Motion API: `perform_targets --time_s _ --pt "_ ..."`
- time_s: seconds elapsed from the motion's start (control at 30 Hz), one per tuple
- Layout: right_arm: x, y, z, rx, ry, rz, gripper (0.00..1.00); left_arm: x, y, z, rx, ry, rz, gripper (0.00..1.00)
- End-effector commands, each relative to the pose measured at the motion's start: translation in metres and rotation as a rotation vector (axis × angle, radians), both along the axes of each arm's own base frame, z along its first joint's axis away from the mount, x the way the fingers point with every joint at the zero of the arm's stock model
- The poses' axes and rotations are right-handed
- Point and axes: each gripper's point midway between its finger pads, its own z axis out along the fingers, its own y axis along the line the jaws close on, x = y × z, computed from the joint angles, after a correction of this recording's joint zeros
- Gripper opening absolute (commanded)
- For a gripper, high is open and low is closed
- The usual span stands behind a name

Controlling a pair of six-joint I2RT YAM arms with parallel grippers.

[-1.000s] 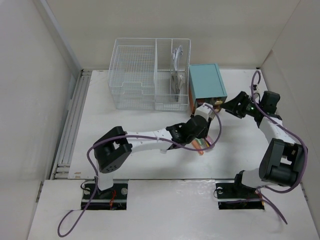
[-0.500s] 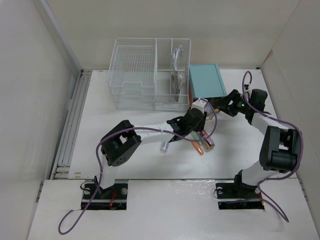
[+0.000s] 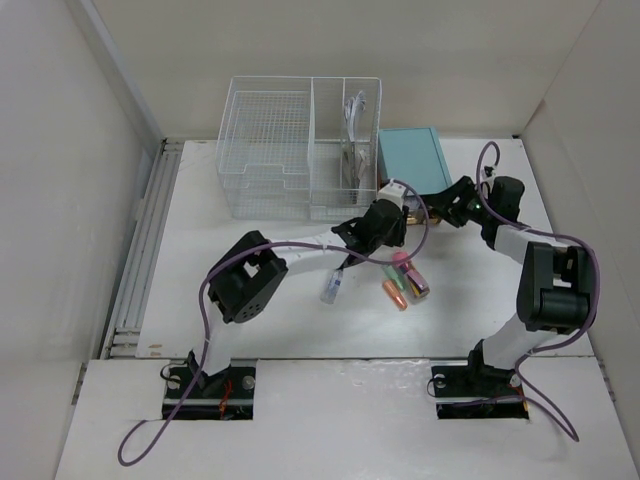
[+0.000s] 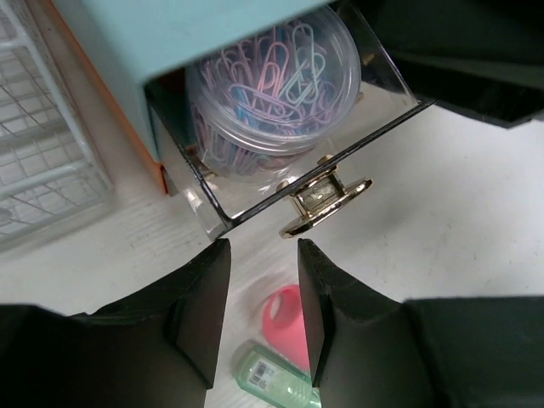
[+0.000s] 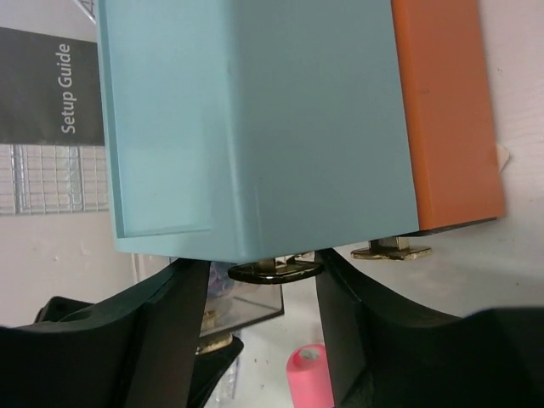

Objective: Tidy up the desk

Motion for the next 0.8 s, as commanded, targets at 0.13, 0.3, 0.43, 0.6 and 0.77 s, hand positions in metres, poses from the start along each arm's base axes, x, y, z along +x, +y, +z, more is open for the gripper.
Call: perform_targets --time_s 0.13,0.3,0.43,0.6,0.77 --pt "0.018 -0.007 0.017 -0.019 -0.129 -0.083 0.45 0.042 0.003 0.033 -0.072 -0.067 0.056 0.35" --pt "0.011 -0.011 0.017 -0.020 -0.128 -0.094 0.39 0.053 0.009 0.035 -0.073 -0.068 0.076 0.35" --pt "-0.003 -0.014 0.012 -0.028 -0.126 -0.086 0.39 0.064 0.014 0.037 -0.073 -0.070 0.095 0.35" --pt "-0.024 -0.016 0.010 -0.065 -0.115 -0.050 0.39 0.071 0.014 0.042 -0.074 -0.081 0.100 0.35" --pt "-0.054 -0.017 -0.005 -0.088 -0.062 -0.009 0.39 0.072 0.013 0.039 -0.066 -0.075 0.100 0.35"
